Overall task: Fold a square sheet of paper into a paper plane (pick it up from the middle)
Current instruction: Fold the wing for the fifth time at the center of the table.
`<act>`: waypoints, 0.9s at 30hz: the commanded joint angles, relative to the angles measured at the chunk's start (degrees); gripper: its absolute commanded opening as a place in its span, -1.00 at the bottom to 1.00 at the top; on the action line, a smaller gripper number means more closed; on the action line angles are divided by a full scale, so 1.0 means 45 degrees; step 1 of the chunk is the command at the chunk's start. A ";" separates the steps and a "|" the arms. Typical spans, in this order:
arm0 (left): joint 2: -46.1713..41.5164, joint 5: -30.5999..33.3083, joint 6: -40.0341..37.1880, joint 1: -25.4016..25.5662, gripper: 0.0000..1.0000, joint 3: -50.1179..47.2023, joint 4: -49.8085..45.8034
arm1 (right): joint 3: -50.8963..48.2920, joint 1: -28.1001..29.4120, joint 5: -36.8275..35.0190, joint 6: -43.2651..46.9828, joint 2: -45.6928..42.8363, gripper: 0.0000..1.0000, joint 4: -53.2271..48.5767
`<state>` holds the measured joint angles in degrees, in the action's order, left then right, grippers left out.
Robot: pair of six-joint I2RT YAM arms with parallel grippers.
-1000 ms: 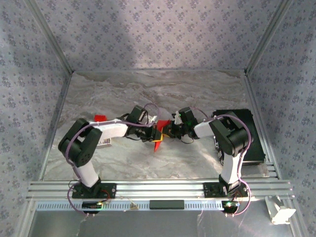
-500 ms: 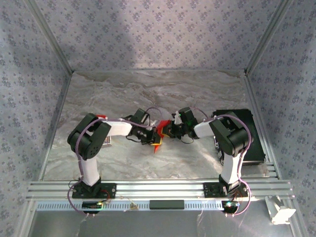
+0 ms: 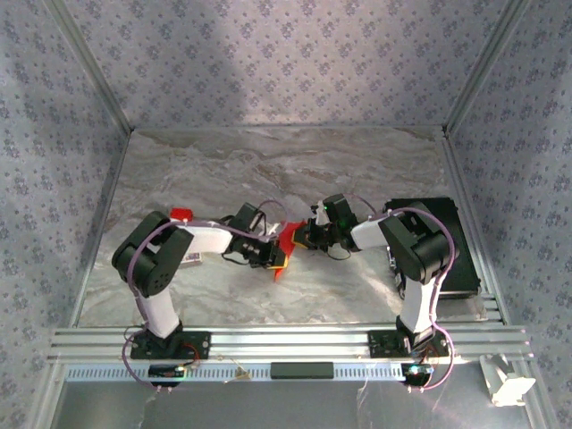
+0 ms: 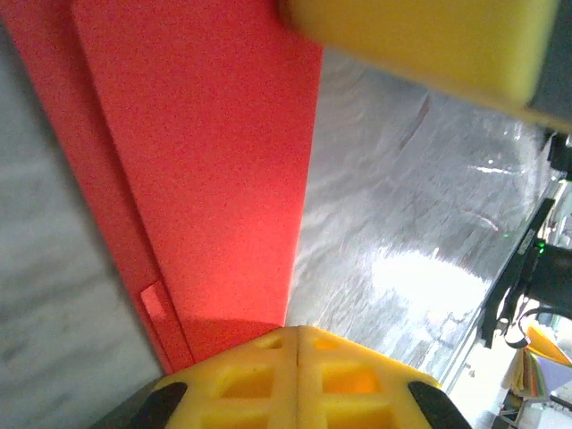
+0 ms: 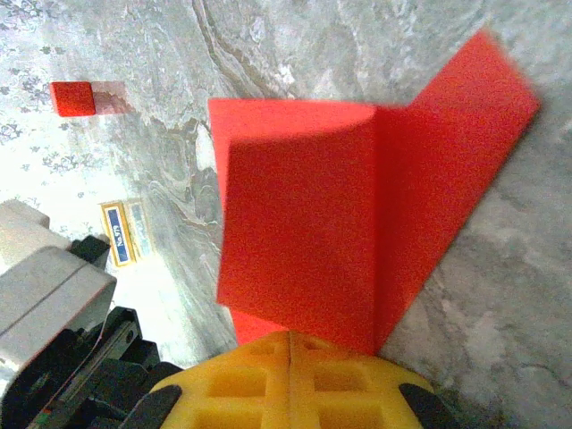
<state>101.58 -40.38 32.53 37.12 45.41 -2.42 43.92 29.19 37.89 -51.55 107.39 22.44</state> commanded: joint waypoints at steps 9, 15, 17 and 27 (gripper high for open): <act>-0.0703 0.0169 -0.0131 -0.0006 -0.89 -0.0760 -0.0813 | -0.0246 -0.0022 -0.1156 0.0245 0.0147 -0.87 -0.1167; -0.0450 0.0096 -0.0062 0.0011 -0.94 -0.0735 -0.0566 | -0.0047 -0.0037 -0.1151 0.1037 -0.1205 -0.83 -0.1527; -0.0396 0.0068 0.0041 0.0006 -0.95 -0.0792 -0.0385 | 0.0042 0.0024 -0.1168 0.1359 -0.1609 -0.83 -0.1779; -0.0307 -0.0032 0.0180 -0.0056 -0.98 -0.0890 -0.0111 | 0.0489 0.1423 -0.0964 0.1935 -0.1311 -0.84 -0.1857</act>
<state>99.11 -40.23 33.04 37.12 42.48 -2.76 44.31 34.17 33.93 -44.99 100.42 15.84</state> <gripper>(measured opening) 0.047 0.081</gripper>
